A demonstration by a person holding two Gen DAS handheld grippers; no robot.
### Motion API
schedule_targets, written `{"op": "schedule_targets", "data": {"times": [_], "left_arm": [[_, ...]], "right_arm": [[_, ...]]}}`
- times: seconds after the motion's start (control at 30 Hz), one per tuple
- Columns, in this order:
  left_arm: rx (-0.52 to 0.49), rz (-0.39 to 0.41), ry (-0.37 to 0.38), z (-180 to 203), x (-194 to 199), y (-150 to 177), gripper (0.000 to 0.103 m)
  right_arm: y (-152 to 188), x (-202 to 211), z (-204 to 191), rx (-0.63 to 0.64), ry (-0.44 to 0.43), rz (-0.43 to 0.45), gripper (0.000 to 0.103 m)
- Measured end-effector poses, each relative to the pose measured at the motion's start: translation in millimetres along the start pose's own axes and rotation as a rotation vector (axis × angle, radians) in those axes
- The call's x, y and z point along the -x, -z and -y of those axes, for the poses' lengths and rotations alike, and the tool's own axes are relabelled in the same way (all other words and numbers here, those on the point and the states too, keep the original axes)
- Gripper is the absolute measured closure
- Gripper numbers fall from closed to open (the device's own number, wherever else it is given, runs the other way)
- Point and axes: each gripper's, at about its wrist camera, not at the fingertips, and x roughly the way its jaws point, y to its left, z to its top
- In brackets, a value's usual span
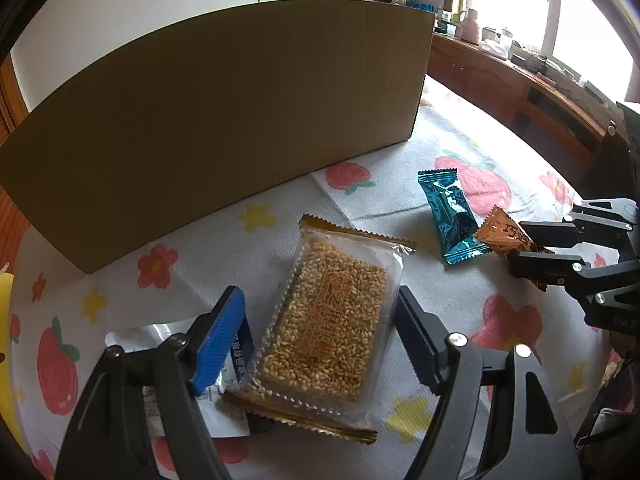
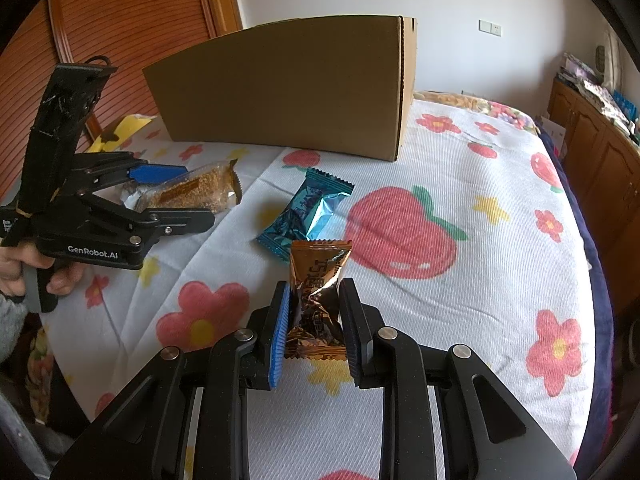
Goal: Organize snacks
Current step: 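Grasp the gold candy with the right gripper while the left approaches the rice-cake packet, then close the left gripper on the clear rice-cake packet and lift it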
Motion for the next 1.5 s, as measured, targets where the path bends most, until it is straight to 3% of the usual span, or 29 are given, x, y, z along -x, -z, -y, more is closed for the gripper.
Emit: {"op": "schedule_targets", "data": {"times": [0.23, 0.57, 0.97, 1.5], "left_arm": [[0.005, 0.003, -0.001, 2, -3, -4, 0.028], [0.0, 0.029, 0.015, 7, 7, 5, 0.057], [0.05, 0.122, 0.002, 2, 42, 11, 0.058], [0.071, 0.25, -0.071, 4, 99, -2, 0.058]], "right_arm": [[0, 0, 0, 0.0, 0.0, 0.0, 0.08], [0, 0, 0, 0.002, 0.002, 0.0, 0.08], [1, -1, -2, 0.005, 0.011, 0.001, 0.081], [3, 6, -3, 0.012, 0.017, 0.03, 0.083]]}}
